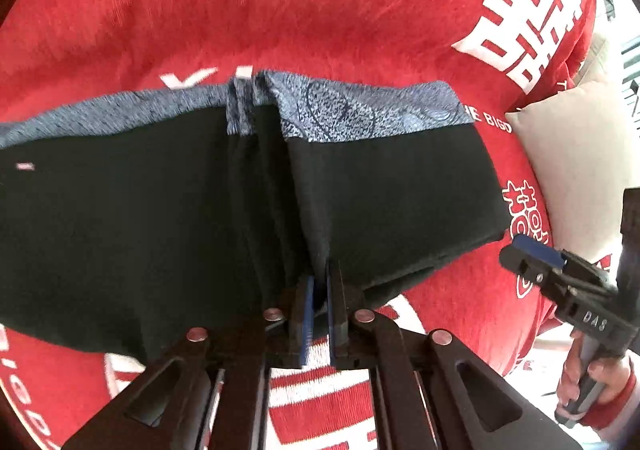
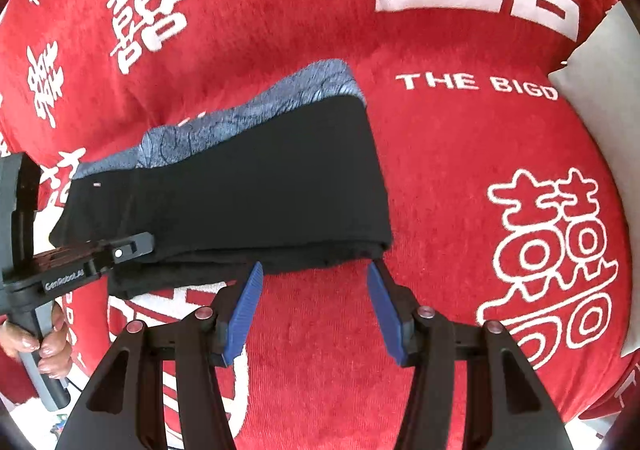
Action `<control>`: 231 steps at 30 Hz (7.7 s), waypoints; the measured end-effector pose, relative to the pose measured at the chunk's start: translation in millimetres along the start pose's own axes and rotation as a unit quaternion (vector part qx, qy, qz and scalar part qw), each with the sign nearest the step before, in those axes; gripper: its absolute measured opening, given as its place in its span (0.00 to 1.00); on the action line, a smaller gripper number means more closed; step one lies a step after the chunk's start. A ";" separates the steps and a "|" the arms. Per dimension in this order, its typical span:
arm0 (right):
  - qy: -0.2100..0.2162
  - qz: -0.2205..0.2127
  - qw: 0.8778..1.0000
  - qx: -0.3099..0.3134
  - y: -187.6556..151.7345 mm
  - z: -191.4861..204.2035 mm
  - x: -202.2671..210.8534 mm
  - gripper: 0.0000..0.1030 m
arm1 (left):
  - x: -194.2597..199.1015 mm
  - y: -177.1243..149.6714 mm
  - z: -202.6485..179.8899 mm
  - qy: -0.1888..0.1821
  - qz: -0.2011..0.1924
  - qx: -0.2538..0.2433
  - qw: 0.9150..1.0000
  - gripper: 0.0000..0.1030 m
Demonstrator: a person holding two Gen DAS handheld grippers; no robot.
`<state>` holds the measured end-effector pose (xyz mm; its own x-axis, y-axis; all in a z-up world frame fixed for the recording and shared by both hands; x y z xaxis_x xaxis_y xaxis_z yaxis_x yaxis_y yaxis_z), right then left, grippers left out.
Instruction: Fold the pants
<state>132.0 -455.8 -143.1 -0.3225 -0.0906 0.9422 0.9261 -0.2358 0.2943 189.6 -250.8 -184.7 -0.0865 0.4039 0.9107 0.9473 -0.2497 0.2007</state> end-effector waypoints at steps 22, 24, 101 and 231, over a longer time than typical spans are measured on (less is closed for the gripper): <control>-0.014 0.050 0.999 -0.006 154.5 -47.3 -82.3 0.52 | -47.4 64.1 -29.7 0.063 0.001 -0.030 0.998 0.43; -0.043 0.062 0.997 0.028 151.0 -42.6 -93.8 0.52 | -49.6 55.0 -24.7 0.057 -0.001 -0.031 0.998 0.43; 0.064 0.051 0.997 0.003 54.3 10.0 -20.7 0.15 | -3.9 10.6 -7.9 0.088 -0.027 0.035 0.995 0.54; 0.042 0.132 0.972 0.190 70.6 235.1 -71.2 0.80 | 110.4 -23.4 228.6 0.241 -0.208 0.202 0.926 0.29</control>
<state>266.3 -238.5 -151.8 -0.0639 -0.1810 0.9814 0.9790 0.1792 0.0968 228.4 0.8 -171.4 -0.5048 -0.0727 0.8602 0.8313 0.2275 0.5071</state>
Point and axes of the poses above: each gripper's, at about its wrist camera, not at the fingertips, and x roughly against the way its jaws point, z to its left, y to its top, the point moved 3 cm from there along -x, roughly the way its jaws point, and after that the axes turned 1 degree about y, right-handed, at the moved point
